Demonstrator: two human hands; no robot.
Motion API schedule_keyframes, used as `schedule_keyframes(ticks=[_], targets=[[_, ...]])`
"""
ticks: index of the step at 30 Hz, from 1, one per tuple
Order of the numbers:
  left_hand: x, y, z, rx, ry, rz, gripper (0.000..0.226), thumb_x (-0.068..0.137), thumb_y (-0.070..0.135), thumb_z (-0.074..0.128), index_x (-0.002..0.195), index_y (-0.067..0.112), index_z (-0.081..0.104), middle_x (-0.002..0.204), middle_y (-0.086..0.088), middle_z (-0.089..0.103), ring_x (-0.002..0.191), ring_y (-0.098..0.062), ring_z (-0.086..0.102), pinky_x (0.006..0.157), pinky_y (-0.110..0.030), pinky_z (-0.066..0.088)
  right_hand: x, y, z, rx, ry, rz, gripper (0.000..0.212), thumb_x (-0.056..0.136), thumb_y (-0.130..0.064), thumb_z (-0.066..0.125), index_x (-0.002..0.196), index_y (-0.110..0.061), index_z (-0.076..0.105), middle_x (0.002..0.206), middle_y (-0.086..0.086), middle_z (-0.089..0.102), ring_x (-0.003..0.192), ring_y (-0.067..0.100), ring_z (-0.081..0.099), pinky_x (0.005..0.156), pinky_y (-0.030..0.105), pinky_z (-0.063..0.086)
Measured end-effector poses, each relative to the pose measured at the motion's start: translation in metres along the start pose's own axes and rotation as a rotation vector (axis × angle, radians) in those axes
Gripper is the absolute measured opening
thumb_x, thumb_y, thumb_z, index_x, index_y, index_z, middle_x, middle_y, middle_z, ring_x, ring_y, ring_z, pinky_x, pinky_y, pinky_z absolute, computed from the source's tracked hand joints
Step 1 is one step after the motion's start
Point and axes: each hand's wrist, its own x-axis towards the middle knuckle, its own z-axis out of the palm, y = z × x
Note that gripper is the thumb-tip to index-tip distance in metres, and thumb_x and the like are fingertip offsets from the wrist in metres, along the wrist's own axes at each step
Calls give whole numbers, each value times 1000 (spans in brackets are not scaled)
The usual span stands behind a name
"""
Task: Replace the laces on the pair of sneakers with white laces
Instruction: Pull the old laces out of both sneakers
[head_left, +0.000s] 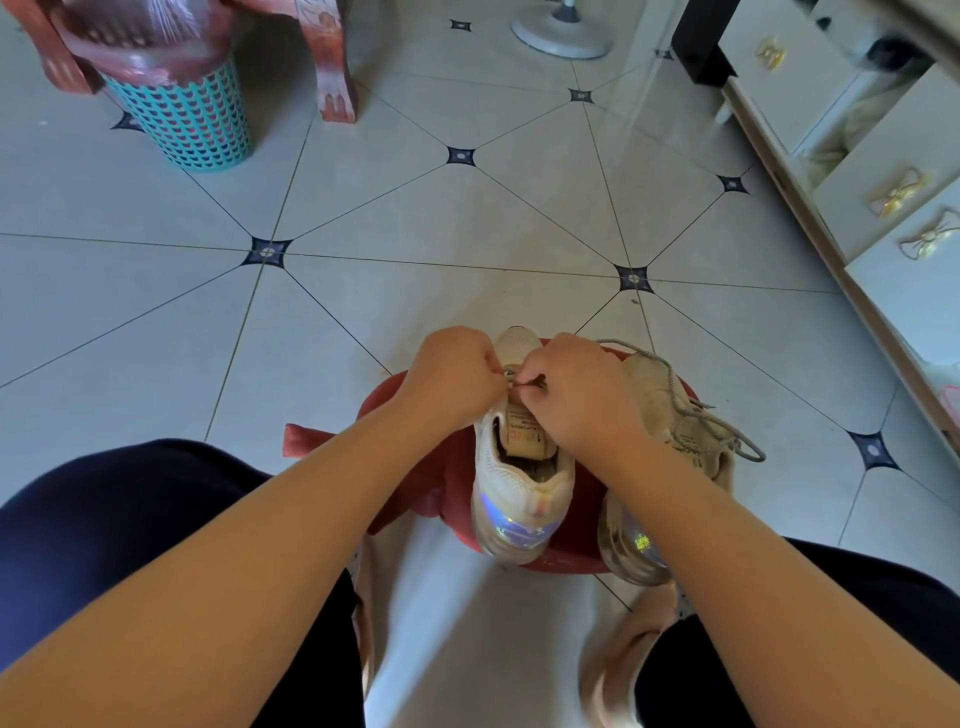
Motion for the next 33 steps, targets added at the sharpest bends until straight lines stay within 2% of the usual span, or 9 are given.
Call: schedule_keyframes(ticks=[3,7,10,13,16,20,24,27,33], targets=[[1,-5,-2,5,22,-18,24,79,6,51,57,14,48,70,2,59,74,-16,53,48,-14,29,1,13,-7,56,91,125,16,83,-22,57,75,-17,69,85,1,60,77,19,56,65,31,47],[2,-9,-4,-56,65,-22,12,83,9,54,83,12,65,88,1,65,80,-10,51,60,-13,29,-1,35,-14,213,142,330,13,84,-22,60,73,-22,66,85,-3,65,70,11,54,53,21,36],[0,-9,0,-61,81,9,13,84,14,57,88,16,69,95,3,67,78,-4,48,66,-12,30,-2,33,-9,152,47,240,16,87,-16,56,84,-10,71,93,7,68,80,20,61,68,30,49],[-3,-4,2,-68,92,14,15,84,14,56,88,13,70,93,1,68,83,-10,56,67,-15,33,2,23,-10,170,28,168,25,88,-23,56,110,-18,66,109,6,61,98,22,56,81,30,45],[-5,-1,3,-58,98,20,15,82,13,57,87,13,71,89,-3,69,86,-16,59,63,-17,32,2,8,-6,97,13,32,21,85,-31,55,95,-23,72,93,2,65,92,24,57,75,32,45],[-6,-1,3,-76,98,16,17,82,12,57,91,12,71,94,-3,69,88,-16,59,69,-18,34,2,-2,2,-69,44,-18,20,85,-27,52,82,-23,72,83,-1,65,84,22,56,69,29,33],[-6,-6,0,-110,113,-19,12,85,17,60,92,14,70,98,0,68,89,-12,58,73,-17,36,4,29,-17,53,140,279,19,84,-23,53,81,-17,71,83,2,68,81,23,61,76,36,50],[-6,-5,1,-116,117,-16,14,86,14,56,94,14,68,100,1,67,90,-12,57,74,-17,37,2,53,-31,87,243,416,14,83,-20,57,81,-18,71,86,2,68,82,23,60,75,38,49],[-8,2,3,-117,104,6,21,82,6,53,97,14,66,96,-1,64,93,-17,58,80,-28,45,-1,15,-3,-17,42,-23,24,86,-31,57,107,-25,67,98,2,65,100,26,55,84,36,44]])
